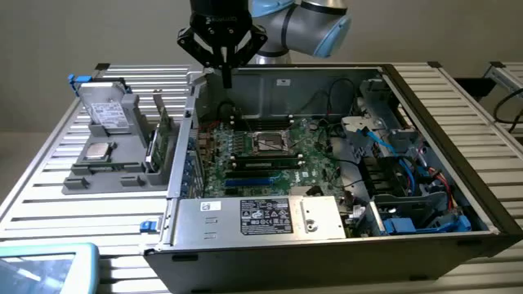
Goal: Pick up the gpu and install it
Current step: 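Reach for the gpu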
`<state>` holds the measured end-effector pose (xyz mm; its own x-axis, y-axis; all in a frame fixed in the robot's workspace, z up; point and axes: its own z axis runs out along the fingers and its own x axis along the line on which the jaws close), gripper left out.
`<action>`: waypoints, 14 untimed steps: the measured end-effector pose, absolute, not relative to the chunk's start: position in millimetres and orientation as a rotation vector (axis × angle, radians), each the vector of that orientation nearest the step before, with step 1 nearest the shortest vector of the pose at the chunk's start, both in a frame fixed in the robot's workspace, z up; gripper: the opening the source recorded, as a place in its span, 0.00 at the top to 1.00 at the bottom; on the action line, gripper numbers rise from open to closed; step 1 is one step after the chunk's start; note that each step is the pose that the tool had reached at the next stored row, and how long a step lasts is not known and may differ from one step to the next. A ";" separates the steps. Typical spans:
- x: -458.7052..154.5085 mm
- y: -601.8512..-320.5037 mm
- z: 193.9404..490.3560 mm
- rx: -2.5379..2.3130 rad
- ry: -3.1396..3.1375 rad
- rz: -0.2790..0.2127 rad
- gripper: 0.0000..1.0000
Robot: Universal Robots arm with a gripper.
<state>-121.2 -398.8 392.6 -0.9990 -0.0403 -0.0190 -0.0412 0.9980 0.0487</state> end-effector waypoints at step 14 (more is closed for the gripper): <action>-121.7 -398.9 392.6 -0.070 3.122 0.077 0.89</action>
<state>-121.7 -398.9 392.6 -0.9988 -0.0441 -0.0190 -0.0449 0.9978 0.0488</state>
